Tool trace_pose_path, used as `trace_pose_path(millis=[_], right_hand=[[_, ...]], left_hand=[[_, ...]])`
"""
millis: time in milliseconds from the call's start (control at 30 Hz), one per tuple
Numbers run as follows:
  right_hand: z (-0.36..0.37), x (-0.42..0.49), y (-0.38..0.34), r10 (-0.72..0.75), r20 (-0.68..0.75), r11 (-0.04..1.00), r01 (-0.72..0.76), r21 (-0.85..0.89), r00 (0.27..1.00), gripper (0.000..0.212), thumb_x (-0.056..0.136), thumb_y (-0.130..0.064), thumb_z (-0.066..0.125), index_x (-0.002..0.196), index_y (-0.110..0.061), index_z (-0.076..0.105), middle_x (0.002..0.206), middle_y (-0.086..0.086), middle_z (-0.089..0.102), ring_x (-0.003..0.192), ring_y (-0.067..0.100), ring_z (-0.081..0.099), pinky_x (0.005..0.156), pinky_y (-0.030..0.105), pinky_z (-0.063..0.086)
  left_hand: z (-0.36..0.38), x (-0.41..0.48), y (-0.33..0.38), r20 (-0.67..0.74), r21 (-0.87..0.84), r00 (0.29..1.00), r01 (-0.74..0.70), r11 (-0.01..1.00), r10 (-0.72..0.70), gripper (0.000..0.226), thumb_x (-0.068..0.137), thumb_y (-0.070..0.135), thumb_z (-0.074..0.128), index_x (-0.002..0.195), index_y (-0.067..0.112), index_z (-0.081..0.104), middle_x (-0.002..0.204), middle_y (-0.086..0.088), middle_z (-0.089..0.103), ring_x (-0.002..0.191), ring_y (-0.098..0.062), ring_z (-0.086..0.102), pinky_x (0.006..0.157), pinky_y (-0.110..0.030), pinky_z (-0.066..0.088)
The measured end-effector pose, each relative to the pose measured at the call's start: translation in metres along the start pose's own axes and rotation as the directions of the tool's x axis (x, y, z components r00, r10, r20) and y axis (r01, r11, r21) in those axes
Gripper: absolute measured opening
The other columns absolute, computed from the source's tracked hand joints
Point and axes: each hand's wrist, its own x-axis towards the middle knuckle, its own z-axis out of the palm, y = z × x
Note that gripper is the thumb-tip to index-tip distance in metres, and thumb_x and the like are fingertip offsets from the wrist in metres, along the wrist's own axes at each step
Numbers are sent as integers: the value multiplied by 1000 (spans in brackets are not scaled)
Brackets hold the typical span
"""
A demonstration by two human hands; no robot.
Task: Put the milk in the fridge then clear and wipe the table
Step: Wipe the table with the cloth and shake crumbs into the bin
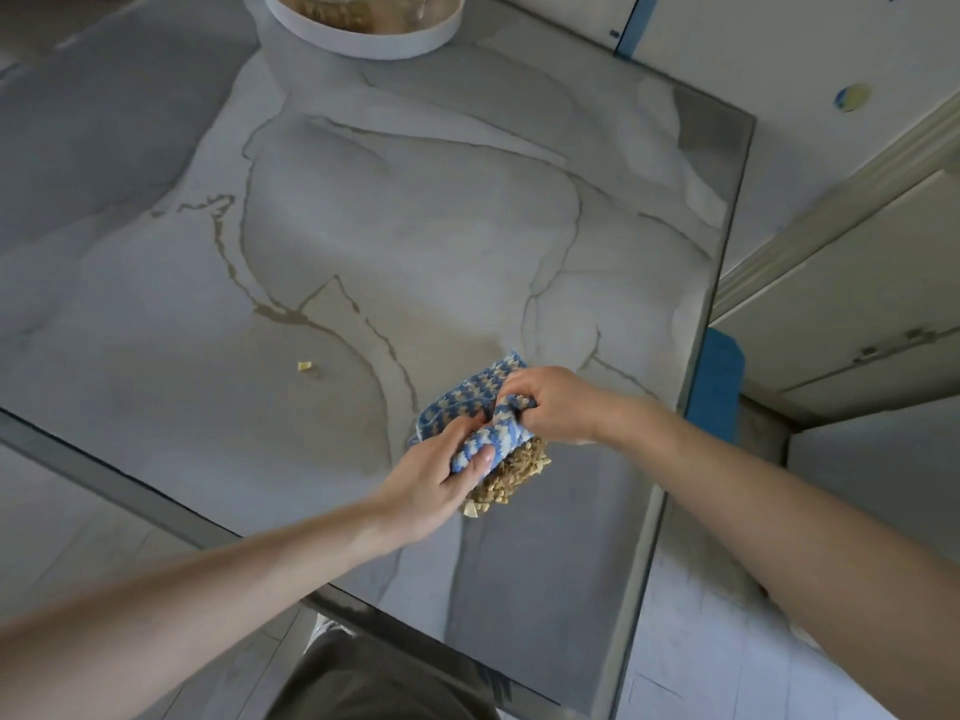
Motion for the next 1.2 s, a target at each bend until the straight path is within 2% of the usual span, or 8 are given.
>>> trace_pose_path(millis=[200, 367, 433, 600, 767, 933, 1067, 1200], right_hand=[[3, -29, 32, 5, -16, 999, -4, 47, 1000, 30, 81, 3, 44, 105, -1, 62, 113, 12, 59, 106, 26, 52, 94, 37, 43], [-4, -38, 45, 58, -6, 992, -57, 114, 998, 21, 81, 1, 45, 91, -3, 63, 93, 21, 63, 80, 21, 53, 75, 38, 45], [-14, -39, 42, 61, -59, 987, -52, 150, 996, 27, 81, 1, 47, 67, -19, 58, 65, 6, 55, 62, 11, 45, 62, 27, 41], [-49, -22, 15, 17, -250, 973, 42, 228, 968, 31, 77, 5, 49, 56, -16, 38, 53, -2, 34, 44, 5, 30, 46, 18, 23], [-71, 17, -29, -67, -333, 966, 146, 215, 940, 34, 76, 4, 48, 55, -19, 34, 54, -2, 32, 44, 5, 28, 47, 19, 24], [-77, 57, -80, -194, -377, 934, 288, 212, 906, 29, 73, -2, 46, 55, -20, 33, 55, -4, 32, 53, 9, 29, 53, 28, 24], [-62, 85, -114, -257, -422, 911, 364, 194, 869, 17, 62, -19, 39, 67, -8, 51, 57, -1, 40, 57, 10, 36, 55, 27, 28], [-28, 113, -122, -236, -283, 942, 291, 170, 929, 10, 76, -9, 46, 68, -12, 51, 61, -1, 43, 71, 16, 42, 53, 17, 29]], left_hand=[[38, 1, 18, 18, 5, 999, 42, 999, -42, 32, 96, 32, 41, 123, 16, 46, 115, 0, 60, 106, -15, 55, 91, -29, 44], [38, 6, 31, 10, -19, 1000, 13, 1000, -13, 25, 95, 28, 43, 113, 12, 50, 95, 2, 60, 88, -14, 57, 74, -20, 43], [27, 11, 36, -30, -32, 999, -19, 999, 18, 15, 95, 28, 43, 101, 17, 51, 77, 7, 55, 71, -4, 53, 59, -10, 37], [-22, 30, 45, -201, -94, 977, -98, 991, 77, 15, 93, 30, 45, 81, 23, 48, 60, 10, 44, 50, 2, 40, 53, -18, 32], [-79, 36, 43, -326, -150, 944, -114, 982, 60, 13, 95, 25, 46, 85, 18, 51, 60, 10, 42, 47, 3, 36, 53, -21, 33], [-135, 28, 33, -472, 33, 873, -116, 993, 118, 10, 95, 23, 45, 93, 15, 50, 69, 7, 45, 53, 4, 41, 55, -10, 34], [-163, 18, 10, -566, 77, 818, -70, 995, 101, 9, 96, 23, 45, 95, 15, 49, 74, 2, 46, 63, -9, 39, 56, -12, 33], [-162, 7, -30, -561, 19, 828, 26, 999, -11, 12, 95, 23, 44, 85, 18, 46, 68, 7, 41, 60, -5, 41, 56, -11, 33]])
